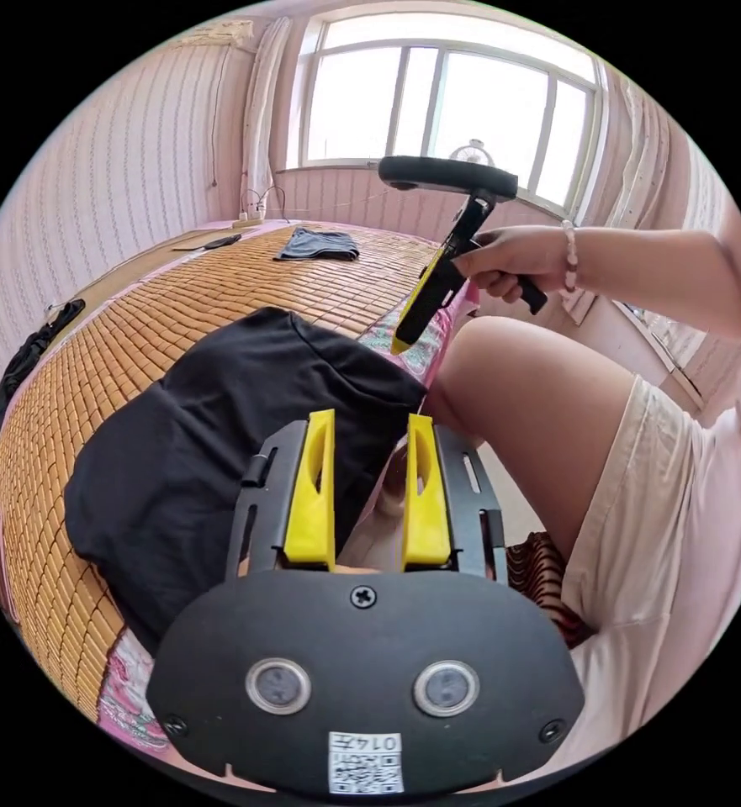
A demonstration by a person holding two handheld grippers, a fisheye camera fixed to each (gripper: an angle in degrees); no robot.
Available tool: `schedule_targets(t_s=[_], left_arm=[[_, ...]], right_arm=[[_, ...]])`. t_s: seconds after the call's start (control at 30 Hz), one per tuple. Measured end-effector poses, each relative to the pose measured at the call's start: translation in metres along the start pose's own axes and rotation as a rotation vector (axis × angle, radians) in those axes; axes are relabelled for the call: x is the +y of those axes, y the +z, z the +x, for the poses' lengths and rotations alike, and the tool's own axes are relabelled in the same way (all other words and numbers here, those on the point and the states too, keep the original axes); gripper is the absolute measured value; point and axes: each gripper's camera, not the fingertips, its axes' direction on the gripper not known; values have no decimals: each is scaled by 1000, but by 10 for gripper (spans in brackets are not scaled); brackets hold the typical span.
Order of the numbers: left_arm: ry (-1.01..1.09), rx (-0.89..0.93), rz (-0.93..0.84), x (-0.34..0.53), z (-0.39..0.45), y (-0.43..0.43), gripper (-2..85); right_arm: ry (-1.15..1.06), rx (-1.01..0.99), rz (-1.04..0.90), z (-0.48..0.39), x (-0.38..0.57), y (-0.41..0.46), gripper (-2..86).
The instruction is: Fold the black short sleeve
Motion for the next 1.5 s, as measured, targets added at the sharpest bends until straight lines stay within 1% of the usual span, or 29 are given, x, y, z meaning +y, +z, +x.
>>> schedule_targets(t_s=[0.07,0.13,0.23,0.3,0.37,0.43,0.5,0.53,0.6,0.63,0.67,0.7,0.73,0.77,0.8,0.87,0.93,1.0,1.07,1.13,1.27,1.37,1.43,1.5], left_arm=[[23,17,-31,-9,10,11,129],[28,24,-26,-14,18,19,131],[2,63,-52,-23,26,37,135],[3,55,-74,-30,33,53,144],[-13,52,-85,-36,35,63,152],[-28,57,-92,-42,37,71,155],[-33,50,-93,-49,39,79,144],[-33,45,-94,-50,40,80,139],[-60,-23,-98,-55,39,79,78],[-80,-53,-87,-56,37,75,51],[-108,-82,-64,-56,32,68,20],[-126,-46,-60,-57,26,63,13],[-139,-28,-60,-56,23,60,11],[-157,-11,-52,-55,19,55,7],[-165,-7,-32,-54,16,48,4],[-167,-10,-5,-53,15,38,1],[-160,-17,4,-53,16,31,-1],[-148,-23,4,-51,18,24,-2],[-143,-18,-8,-49,20,21,-3],[-128,-16,-27,-48,22,17,-4],[-69,-35,-48,-51,34,0,-3],[-39,-52,-54,-57,40,-12,-4],[-49,-23,-15,-62,40,-21,-4],[-51,-7,40,-70,41,-27,-4]], right_arm=[[9,-22,-64,12,8,17,132],[2,-68,-130,23,9,32,133],[-7,-124,-167,41,10,50,82],[-26,-124,-158,52,16,56,16],[-42,-121,-153,61,23,56,4],[-70,-203,-123,71,32,49,-1],[-99,-341,-43,85,46,35,-1],[-107,-379,-21,88,49,32,0],[-134,-519,69,104,60,19,6],[-128,-533,87,109,62,17,9],[-74,-569,140,124,67,13,15],[-9,-624,224,144,73,10,25],[16,-649,268,155,77,9,30],[77,-687,339,175,83,12,57],[145,-702,364,194,84,22,80],[204,-726,366,214,81,42,104],[224,-820,370,224,75,64,122],[245,-983,405,231,70,86,132],[280,-1016,445,235,68,92,133],[311,-1004,443,239,61,98,125],[344,-1060,449,250,54,103,55],[345,-1054,474,258,68,86,39],[337,-1029,507,266,81,69,34],[315,-941,551,278,97,38,31]])
